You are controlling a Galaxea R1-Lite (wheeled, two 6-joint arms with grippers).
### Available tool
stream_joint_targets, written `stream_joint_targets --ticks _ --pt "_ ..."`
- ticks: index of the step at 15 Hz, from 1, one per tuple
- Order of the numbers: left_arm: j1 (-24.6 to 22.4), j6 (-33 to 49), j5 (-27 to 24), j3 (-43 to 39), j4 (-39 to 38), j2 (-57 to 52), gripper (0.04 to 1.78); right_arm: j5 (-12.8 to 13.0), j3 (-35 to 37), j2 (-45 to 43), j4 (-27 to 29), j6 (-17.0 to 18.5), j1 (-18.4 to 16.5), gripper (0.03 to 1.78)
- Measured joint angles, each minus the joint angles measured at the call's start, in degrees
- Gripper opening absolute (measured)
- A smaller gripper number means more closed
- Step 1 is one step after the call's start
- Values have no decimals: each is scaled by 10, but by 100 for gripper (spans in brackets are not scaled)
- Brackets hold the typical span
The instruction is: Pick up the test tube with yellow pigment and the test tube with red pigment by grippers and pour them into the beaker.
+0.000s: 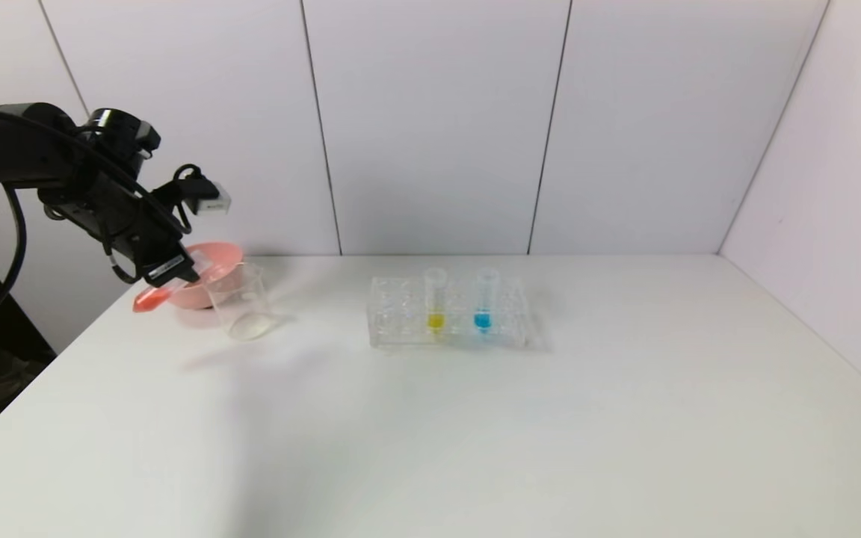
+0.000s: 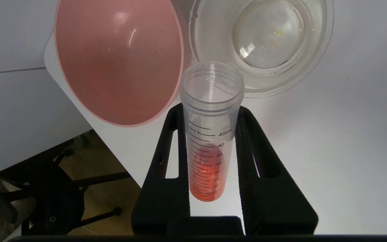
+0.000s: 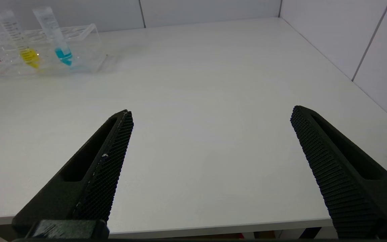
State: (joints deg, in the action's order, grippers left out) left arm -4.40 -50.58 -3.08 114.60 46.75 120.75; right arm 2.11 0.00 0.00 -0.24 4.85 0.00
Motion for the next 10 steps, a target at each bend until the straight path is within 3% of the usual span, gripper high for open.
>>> stream_joint_targets --ticks 5,10 --pt "26 -51 101 2 -34 14 43 0 0 0 0 0 0 171" --pt "53 -71 164 3 -50 22 43 0 0 0 0 0 0 171"
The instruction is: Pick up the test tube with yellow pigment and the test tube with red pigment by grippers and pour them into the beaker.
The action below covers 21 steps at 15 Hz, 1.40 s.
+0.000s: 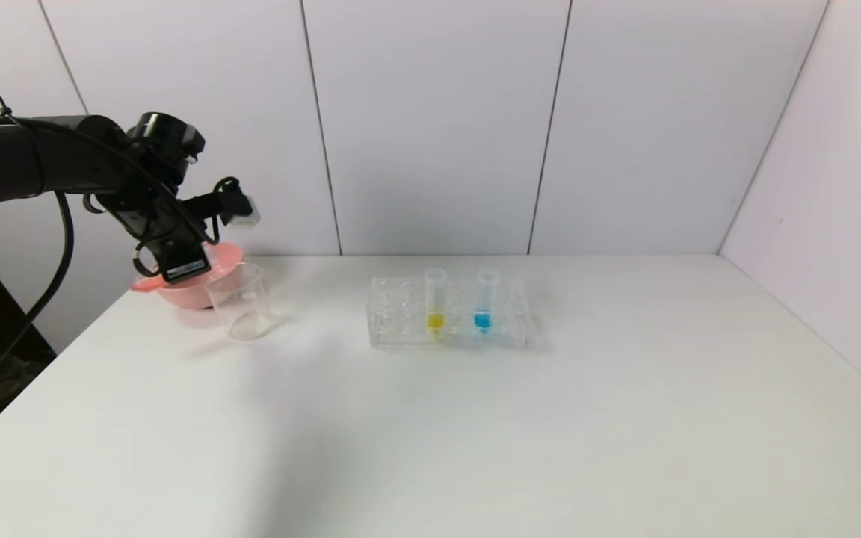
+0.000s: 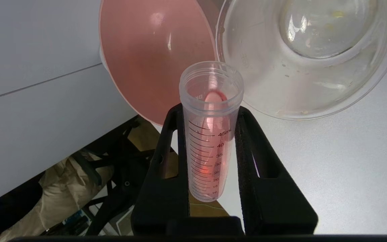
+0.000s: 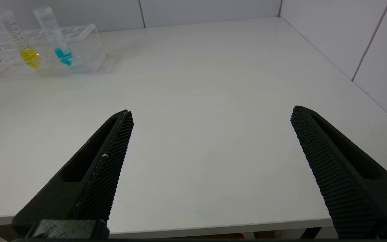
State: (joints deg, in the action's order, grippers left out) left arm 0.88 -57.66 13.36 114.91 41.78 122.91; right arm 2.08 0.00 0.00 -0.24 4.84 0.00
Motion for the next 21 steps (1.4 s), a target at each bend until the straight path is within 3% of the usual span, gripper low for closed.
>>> stream_joint_targets --ticks 21 --pt "68 -19 173 -1 41 10 43 0 0 0 0 0 0 171"
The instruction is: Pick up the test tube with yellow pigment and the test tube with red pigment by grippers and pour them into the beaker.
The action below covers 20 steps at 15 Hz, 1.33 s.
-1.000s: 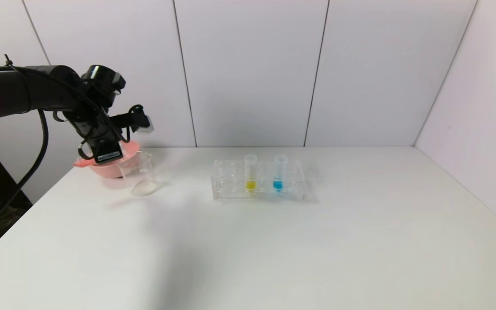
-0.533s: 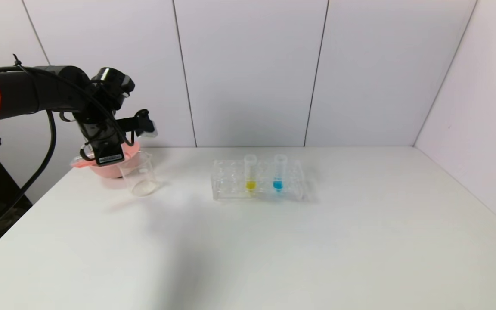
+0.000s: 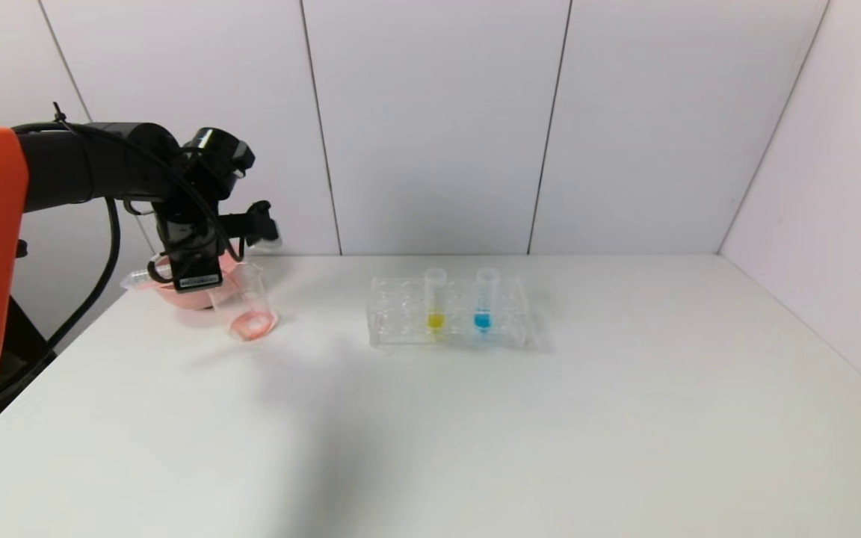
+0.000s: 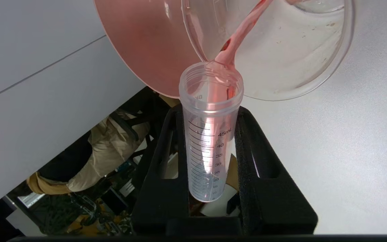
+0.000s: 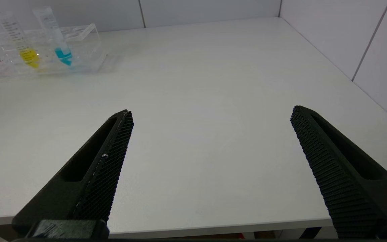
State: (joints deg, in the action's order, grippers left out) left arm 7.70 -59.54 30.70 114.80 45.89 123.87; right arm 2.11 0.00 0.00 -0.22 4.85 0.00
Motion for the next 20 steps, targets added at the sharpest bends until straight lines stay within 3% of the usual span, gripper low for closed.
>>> stream_joint_targets --ticks 3,14,17,20 --pt "10 -7 31 0 7 3 43 0 0 0 0 0 0 171" --pt "17 -6 26 -4 11 -4 43 0 0 0 0 0 0 171" --pt "-3 8 -27 -5 6 -26 43 0 0 0 0 0 0 171" --pt "-50 87 -137 -7 -20 -46 43 0 0 0 0 0 0 171"
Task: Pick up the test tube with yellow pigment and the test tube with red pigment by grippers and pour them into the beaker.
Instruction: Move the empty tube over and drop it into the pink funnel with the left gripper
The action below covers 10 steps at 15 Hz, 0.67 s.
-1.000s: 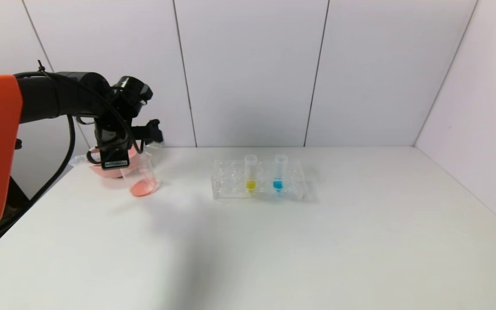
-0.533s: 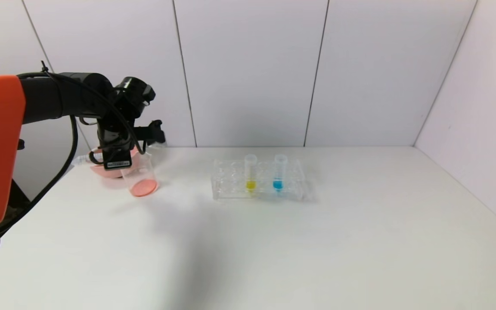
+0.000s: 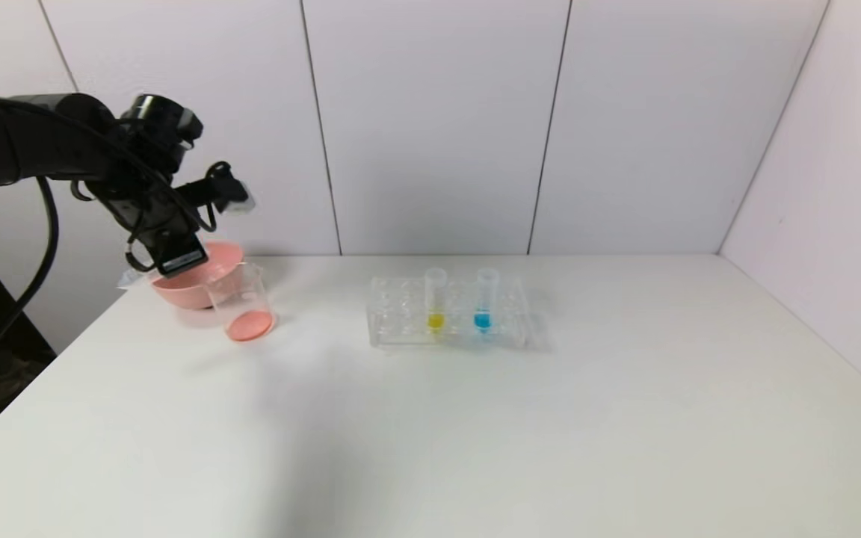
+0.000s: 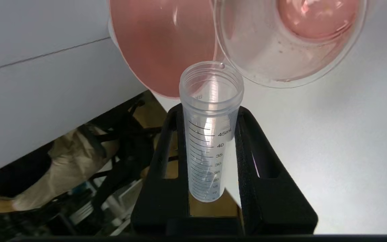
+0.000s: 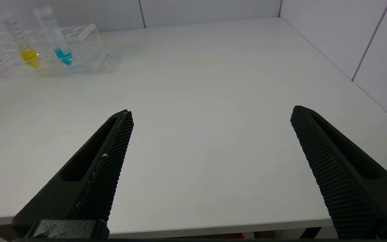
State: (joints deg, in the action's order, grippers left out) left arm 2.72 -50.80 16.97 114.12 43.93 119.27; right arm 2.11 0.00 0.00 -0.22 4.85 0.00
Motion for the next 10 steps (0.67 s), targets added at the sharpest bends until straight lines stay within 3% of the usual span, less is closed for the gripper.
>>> stream_joint_targets --ticks 3,7,10 --pt "-29 152 -84 -3 -55 -13 43 0 0 0 0 0 0 171" --pt "-58 380 -73 -59 -143 -38 43 0 0 0 0 0 0 171" --pt "-67 445 -70 -180 -283 -75 43 0 0 0 0 0 0 171"
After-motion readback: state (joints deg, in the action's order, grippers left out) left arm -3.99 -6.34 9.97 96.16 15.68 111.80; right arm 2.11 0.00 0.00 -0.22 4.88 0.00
